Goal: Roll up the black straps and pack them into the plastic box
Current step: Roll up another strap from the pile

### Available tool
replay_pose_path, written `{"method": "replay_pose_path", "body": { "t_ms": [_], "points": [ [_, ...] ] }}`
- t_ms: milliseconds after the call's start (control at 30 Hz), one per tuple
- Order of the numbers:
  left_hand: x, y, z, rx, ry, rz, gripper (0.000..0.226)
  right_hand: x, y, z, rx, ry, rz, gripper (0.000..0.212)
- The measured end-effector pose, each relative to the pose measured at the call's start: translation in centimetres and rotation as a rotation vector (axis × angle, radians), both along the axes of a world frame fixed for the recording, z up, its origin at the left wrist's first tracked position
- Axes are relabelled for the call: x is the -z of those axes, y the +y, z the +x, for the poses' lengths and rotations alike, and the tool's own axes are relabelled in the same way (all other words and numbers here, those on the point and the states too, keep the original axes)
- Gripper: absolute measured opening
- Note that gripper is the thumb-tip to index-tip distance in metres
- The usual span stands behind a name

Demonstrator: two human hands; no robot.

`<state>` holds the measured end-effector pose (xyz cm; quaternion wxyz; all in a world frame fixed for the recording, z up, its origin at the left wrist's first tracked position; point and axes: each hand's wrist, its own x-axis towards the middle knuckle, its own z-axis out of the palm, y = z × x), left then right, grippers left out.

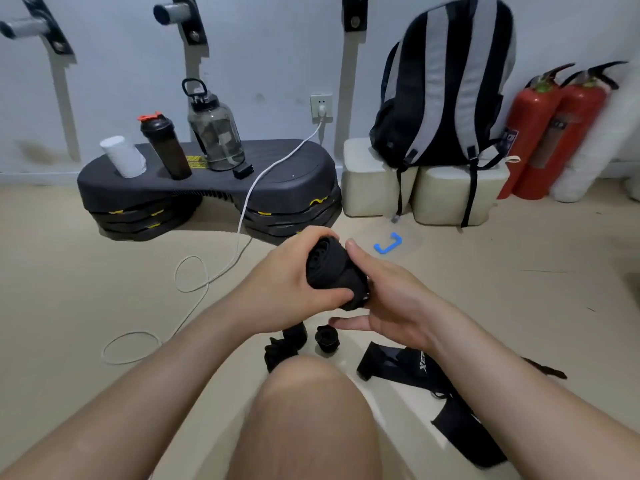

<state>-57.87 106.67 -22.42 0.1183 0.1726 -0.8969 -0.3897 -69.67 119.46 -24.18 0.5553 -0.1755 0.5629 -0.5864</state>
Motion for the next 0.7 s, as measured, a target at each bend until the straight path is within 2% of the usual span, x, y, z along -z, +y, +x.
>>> {"method": "replay_pose_path", "body": {
  "t_ms": [133,300,433,500,600,700],
  "points": [
    [4.1,-2.2,0.4,-0.044,-0.013,0.047,0.062,2.7,-1.2,-1.7,-0.173,0.193,0.114,0.026],
    [10.7,-3.9,1.0,-0.106,-0.220,-0.088,0.063,8.1,-4.3,-2.2,-0.194,0.364,0.291,0.046],
    [17.2,-3.3,1.8,-0.204,-0.333,-0.129,0.062,13.7,-4.8,-0.4,-0.293,0.191,0.330,0.040],
    [20.3,-2.8,1.7,-0.192,-0.415,-0.182,0.063,16.6,-4.7,0.4,-0.330,0.199,0.374,0.044],
    [24.4,-2.1,1.4,-0.187,-0.475,-0.185,0.058,20.7,-4.8,0.9,-0.246,0.171,0.426,0.051],
    [28.7,-1.7,1.2,-0.190,-0.434,-0.165,0.057,23.8,-5.1,1.0,-0.183,0.122,0.471,0.048]
  ]
}}
